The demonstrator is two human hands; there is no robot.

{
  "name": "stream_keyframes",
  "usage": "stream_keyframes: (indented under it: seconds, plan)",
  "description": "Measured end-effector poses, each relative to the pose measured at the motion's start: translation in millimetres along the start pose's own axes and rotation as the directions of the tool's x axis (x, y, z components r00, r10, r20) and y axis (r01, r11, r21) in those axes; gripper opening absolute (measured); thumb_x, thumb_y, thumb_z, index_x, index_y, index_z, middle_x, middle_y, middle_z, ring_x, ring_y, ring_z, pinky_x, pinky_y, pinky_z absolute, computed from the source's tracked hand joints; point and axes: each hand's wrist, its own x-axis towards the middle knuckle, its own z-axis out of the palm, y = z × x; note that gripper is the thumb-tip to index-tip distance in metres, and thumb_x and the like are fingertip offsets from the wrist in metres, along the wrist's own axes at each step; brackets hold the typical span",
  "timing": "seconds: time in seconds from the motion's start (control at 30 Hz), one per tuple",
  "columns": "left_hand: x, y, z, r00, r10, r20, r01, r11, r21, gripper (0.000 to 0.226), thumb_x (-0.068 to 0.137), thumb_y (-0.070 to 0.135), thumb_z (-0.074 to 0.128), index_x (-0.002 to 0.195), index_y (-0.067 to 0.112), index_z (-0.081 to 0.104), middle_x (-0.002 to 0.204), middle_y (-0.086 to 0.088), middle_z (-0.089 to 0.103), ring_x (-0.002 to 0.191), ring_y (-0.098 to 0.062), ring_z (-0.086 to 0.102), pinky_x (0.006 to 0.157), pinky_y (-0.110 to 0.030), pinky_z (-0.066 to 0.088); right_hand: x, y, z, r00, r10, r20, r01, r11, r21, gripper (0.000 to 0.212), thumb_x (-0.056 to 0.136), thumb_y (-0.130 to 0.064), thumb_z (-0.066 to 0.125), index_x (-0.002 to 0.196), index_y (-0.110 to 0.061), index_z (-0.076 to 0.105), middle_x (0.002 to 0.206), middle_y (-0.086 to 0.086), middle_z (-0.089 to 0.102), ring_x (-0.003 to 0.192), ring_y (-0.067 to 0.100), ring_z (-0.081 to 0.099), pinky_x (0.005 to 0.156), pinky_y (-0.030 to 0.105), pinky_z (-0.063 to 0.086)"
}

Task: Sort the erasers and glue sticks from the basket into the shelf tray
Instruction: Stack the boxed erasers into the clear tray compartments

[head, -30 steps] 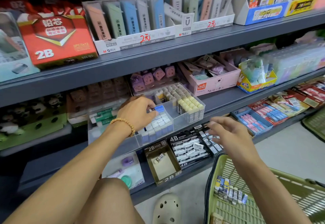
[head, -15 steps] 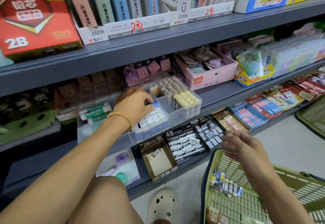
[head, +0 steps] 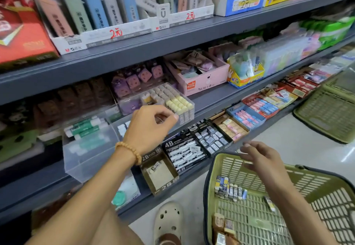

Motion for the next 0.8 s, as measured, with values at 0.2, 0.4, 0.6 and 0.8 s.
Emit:
stream_keyframes:
  seconds: [0.2,0.4,0.6,0.8]
  plan:
    - [-57.5,3.1,76.2,0.967,-0.17,0.191,0.216,0.943,-0.255,0.018,0.09,0.028,0.064,0.076,0.024,0.073,0.077,0.009,0.072,0.078,-0.016,0.069,0.074,-0.037,0.057,-9.8,33.9,-33.5,0.997,0.028,-0.068,-0.028,1.0,0.001,0.015,0.102,-0.018,0.052,0.106,-0.013,0.065,0.098,0.005,0.068,0.094,0.019,0.065,0.078,0.035,0.049]
    - [-87.7,-25.2,161.9,0.894,-0.329,0.305,0.402,0.89,-0.216,0.013,0.098,0.027,0.053,0.091,0.029,0.063,0.087,0.012,0.064,0.085,-0.01,0.062,0.077,-0.029,0.053,-12.0,92.8,-65.2,0.987,0.102,-0.121,-0.111,0.992,-0.065,0.016,0.1,-0.021,0.054,0.093,-0.014,0.066,0.083,0.004,0.066,0.085,0.024,0.061,0.08,0.04,0.048]
    - [-90.3,-50.1,213.3,0.849,-0.459,0.263,0.496,0.863,-0.097,0.021,0.1,0.031,0.048,0.114,0.018,0.057,0.095,0.011,0.057,0.085,-0.004,0.053,0.077,-0.021,0.038,-6.3,144.5,-65.6,0.978,0.183,-0.096,-0.193,0.976,-0.104,0.023,0.101,-0.023,0.053,0.11,-0.007,0.066,0.101,0.004,0.069,0.096,0.021,0.063,0.091,0.044,0.05]
    - [-67.5,-81.4,260.5,0.817,-0.513,0.265,0.53,0.848,0.007,0.031,0.101,0.035,0.044,0.119,0.013,0.056,0.106,-0.005,0.06,0.098,-0.022,0.057,0.078,-0.026,0.038,19.1,187.3,-42.5,0.957,0.284,-0.061,-0.289,0.949,-0.126,0.017,0.101,-0.026,0.054,0.1,-0.012,0.064,0.094,0.005,0.068,0.089,0.021,0.061,0.083,0.04,0.049]
